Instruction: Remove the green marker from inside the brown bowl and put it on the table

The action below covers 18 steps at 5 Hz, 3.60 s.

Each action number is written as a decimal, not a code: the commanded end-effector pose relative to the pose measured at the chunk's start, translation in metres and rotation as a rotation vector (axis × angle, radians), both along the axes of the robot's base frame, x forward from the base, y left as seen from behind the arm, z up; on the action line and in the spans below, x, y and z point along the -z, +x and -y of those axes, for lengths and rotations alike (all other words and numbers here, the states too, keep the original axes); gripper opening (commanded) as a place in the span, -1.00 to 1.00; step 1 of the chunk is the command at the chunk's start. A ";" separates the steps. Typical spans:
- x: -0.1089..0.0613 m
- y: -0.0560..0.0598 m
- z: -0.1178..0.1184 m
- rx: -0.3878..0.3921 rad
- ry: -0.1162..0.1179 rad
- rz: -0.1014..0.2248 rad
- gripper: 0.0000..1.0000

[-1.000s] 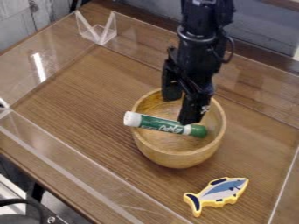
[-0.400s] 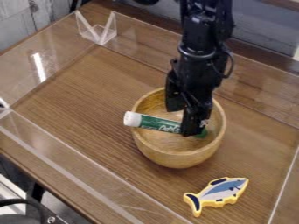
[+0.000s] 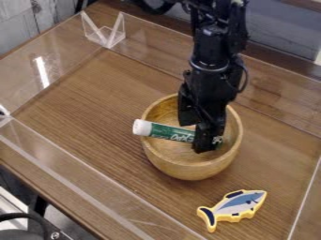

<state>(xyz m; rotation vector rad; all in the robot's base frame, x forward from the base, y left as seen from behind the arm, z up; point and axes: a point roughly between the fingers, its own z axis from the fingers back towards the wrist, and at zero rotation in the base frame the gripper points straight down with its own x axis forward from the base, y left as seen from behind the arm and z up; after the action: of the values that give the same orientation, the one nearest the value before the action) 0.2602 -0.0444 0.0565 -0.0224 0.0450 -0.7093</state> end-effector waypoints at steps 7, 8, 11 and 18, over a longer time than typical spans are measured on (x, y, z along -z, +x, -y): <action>-0.003 0.003 0.006 -0.024 -0.030 0.063 1.00; -0.003 0.003 0.007 -0.028 -0.033 0.066 1.00; 0.001 0.003 0.006 -0.023 -0.035 0.070 -1.00; -0.008 0.000 -0.002 0.026 -0.011 0.052 -1.00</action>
<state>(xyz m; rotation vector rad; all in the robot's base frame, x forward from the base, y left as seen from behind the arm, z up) 0.2505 -0.0428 0.0474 -0.0317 0.0605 -0.7374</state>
